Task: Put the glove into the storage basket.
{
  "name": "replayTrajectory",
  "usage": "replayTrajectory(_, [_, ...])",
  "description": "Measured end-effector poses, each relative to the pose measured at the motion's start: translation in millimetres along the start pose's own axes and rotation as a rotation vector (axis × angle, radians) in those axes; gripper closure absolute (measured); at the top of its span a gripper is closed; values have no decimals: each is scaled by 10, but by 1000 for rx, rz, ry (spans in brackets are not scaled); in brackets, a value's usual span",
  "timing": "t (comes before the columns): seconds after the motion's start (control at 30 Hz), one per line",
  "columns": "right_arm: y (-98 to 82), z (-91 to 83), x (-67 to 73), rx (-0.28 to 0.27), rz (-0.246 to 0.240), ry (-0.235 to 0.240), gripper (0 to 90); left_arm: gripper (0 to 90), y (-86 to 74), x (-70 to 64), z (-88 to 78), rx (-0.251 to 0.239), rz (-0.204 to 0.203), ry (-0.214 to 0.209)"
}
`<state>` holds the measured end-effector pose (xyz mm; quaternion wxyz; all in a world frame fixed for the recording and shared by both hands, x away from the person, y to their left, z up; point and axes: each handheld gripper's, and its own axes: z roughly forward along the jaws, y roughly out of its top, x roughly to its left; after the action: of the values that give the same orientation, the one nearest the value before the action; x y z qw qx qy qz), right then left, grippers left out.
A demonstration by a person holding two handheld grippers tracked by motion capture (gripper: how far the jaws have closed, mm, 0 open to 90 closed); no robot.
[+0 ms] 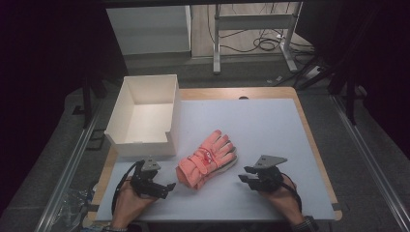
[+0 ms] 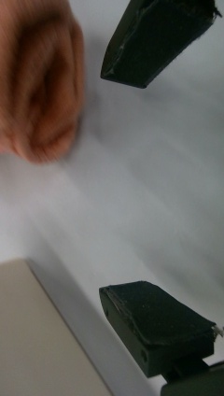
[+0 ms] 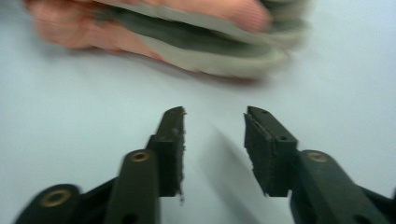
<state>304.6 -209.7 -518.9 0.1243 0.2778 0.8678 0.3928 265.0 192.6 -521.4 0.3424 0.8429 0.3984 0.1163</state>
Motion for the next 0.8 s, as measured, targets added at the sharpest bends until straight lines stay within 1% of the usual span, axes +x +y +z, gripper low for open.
replayTrajectory(0.07, [-57,-50,-88,4,12,-43,498,2,62,-53,-69,-5,9,-17])
replayTrajectory(0.1, [-57,-50,-88,4,12,-43,498,0,62,-53,-69,-5,9,-17])
replayTrajectory(0.13, [-117,-96,-196,25,33,-72,426,0,115,-99,-117,0,27,-35])
replayTrajectory(0.2, [-160,-134,-273,37,42,-100,387,0,182,-161,-169,5,47,-40])
replayTrajectory(0.23, [-186,-160,-317,40,45,-117,369,0,182,-161,-169,5,47,-40])
replayTrajectory(0.27, [-215,-190,-369,42,61,-134,345,0,261,-218,-218,6,58,-49])
replayTrajectory(0.37, [-274,-238,-466,45,83,-164,302,0,359,-260,-253,6,69,-74])
replayTrajectory(0.47, [-332,-251,-537,55,95,-172,282,0,494,-307,-257,13,90,-65])
replayTrajectory(0.5, [-346,-253,-549,38,105,-163,282,0,529,-317,-250,12,94,-66])
replayTrajectory(0.57, [-348,-255,-558,38,104,-157,277,0,627,-350,-215,16,107,-69])
replayTrajectory(0.6, [-348,-252,-559,40,96,-156,273,0,678,-365,-189,19,120,-68])
replayTrajectory(0.67, [-349,-250,-562,42,89,-149,261,0,774,-403,-125,23,131,-72])
replayTrajectory(0.7, [-351,-251,-566,40,92,-144,257,0,820,-415,-90,27,140,-75])
replayTrajectory(0.73, [-353,-253,-571,37,98,-140,257,0,863,-431,-50,30,141,-76])
replayTrajectory(0.8, [-356,-256,-583,33,105,-132,257,0,947,-454,32,45,151,-72])
